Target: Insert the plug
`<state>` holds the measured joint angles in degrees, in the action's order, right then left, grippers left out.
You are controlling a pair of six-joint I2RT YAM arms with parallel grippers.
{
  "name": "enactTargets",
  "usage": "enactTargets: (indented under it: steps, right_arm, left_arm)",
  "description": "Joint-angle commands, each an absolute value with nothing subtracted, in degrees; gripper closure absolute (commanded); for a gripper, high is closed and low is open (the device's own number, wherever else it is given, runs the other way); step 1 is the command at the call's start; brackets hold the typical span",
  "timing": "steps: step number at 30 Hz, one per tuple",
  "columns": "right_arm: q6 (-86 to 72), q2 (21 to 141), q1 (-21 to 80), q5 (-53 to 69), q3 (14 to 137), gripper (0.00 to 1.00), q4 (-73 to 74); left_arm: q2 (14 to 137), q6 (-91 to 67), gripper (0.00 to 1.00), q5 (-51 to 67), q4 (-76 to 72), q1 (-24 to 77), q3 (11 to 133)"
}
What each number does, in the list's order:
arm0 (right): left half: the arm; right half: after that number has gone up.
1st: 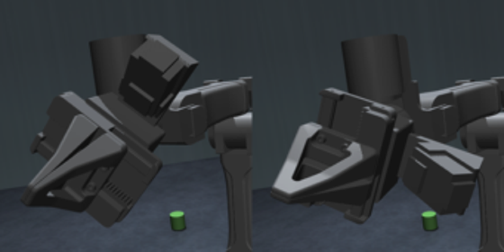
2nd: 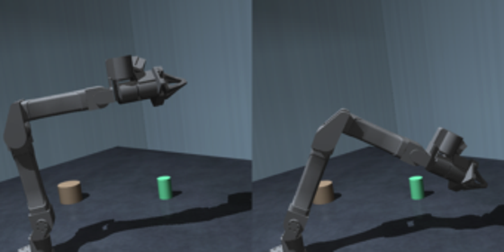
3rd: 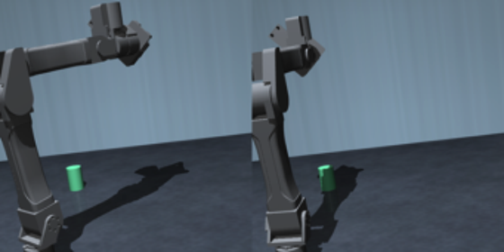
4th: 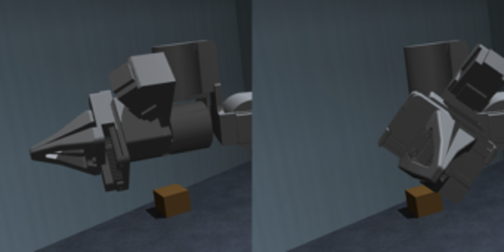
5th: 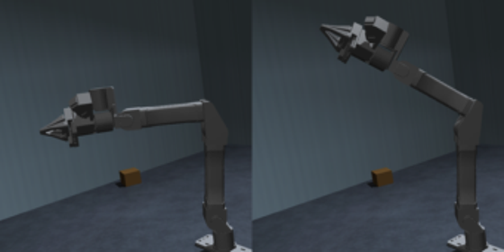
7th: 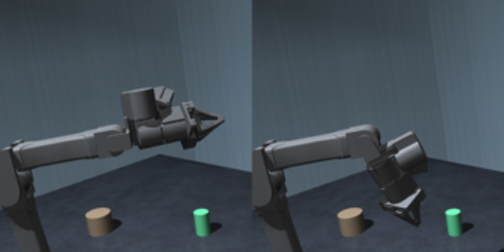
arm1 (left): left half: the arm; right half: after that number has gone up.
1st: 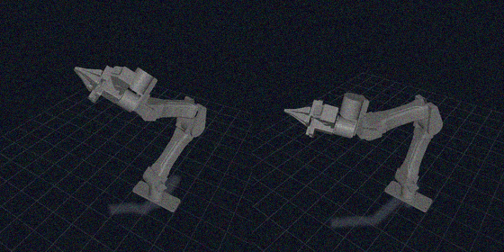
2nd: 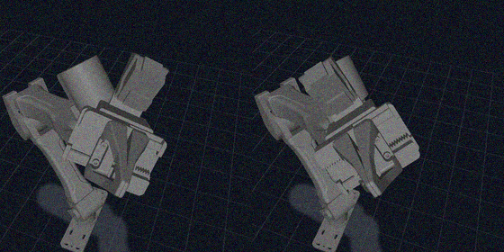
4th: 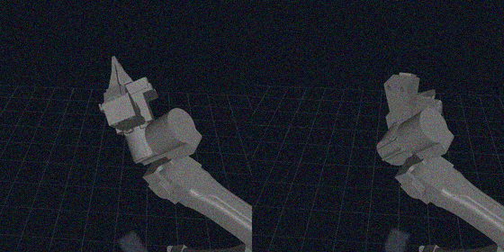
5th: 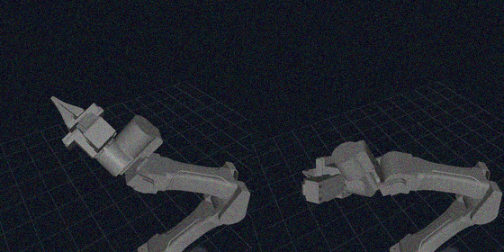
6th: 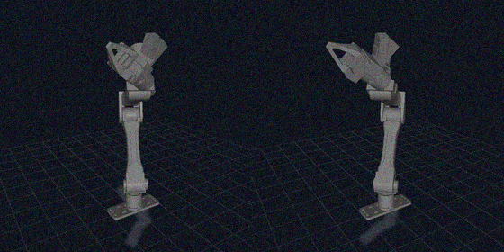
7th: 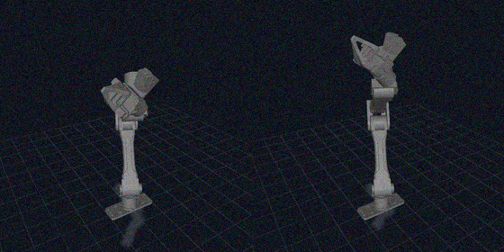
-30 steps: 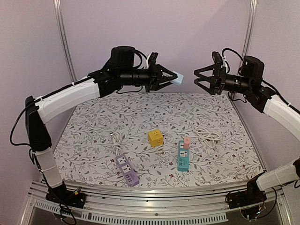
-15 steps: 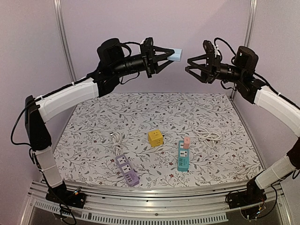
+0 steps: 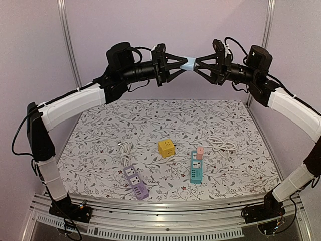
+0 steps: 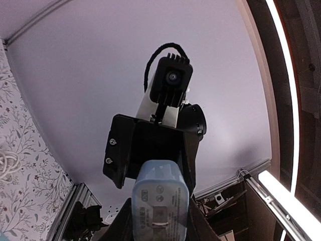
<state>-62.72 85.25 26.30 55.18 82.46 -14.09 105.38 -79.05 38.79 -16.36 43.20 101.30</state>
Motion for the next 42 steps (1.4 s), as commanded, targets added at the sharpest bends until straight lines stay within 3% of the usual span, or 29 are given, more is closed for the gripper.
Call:
enactTargets:
  steps: [1,6,13,19,24,30,34,38,40,42]
  right_arm:
    - [-63.2,86.6,27.0,53.3,84.6,0.48,-12.7]
    - [-63.3,87.5,27.4,53.3,85.8,0.51,-12.6]
    - [-63.1,88.0,28.0,52.9,86.2,0.68,-11.4]
    - [-62.5,88.3,28.6,52.4,86.6,0.67,-10.3]
    - [-62.4,88.9,28.9,52.5,87.2,0.6,-10.1]
    - [-62.2,89.1,29.3,52.5,87.3,0.66,-10.1]
    - [-62.2,89.3,29.4,52.8,87.4,0.75,-10.1]
    - [-62.1,89.2,29.4,52.4,87.2,0.95,-9.4]
    - [-61.6,88.9,29.4,51.6,87.1,1.0,-8.1]
    - [-60.6,88.3,29.4,50.7,87.1,1.0,-6.2]
  left_arm:
    - [104.5,-77.6,1.0,38.9,-16.0,42.8,101.9]
    - [104.8,-76.6,1.0,38.5,-14.8,43.1,101.9]
    - [104.9,-74.3,1.0,36.2,-12.8,43.5,103.0]
    - [105.1,-71.5,1.0,35.2,-9.0,44.0,104.2]
    - [105.0,-70.1,1.0,34.6,-7.7,44.3,104.1]
    - [104.8,-70.0,1.0,34.1,-7.4,44.6,103.7]
    - [104.7,-69.9,1.0,33.9,-7.4,44.9,103.3]
    - [104.4,-69.3,1.0,33.7,-6.6,45.0,103.1]
    - [103.8,-68.7,0.89,33.2,-5.1,44.9,102.6]
    - [102.9,-68.2,0.66,32.6,-4.8,44.8,101.3]
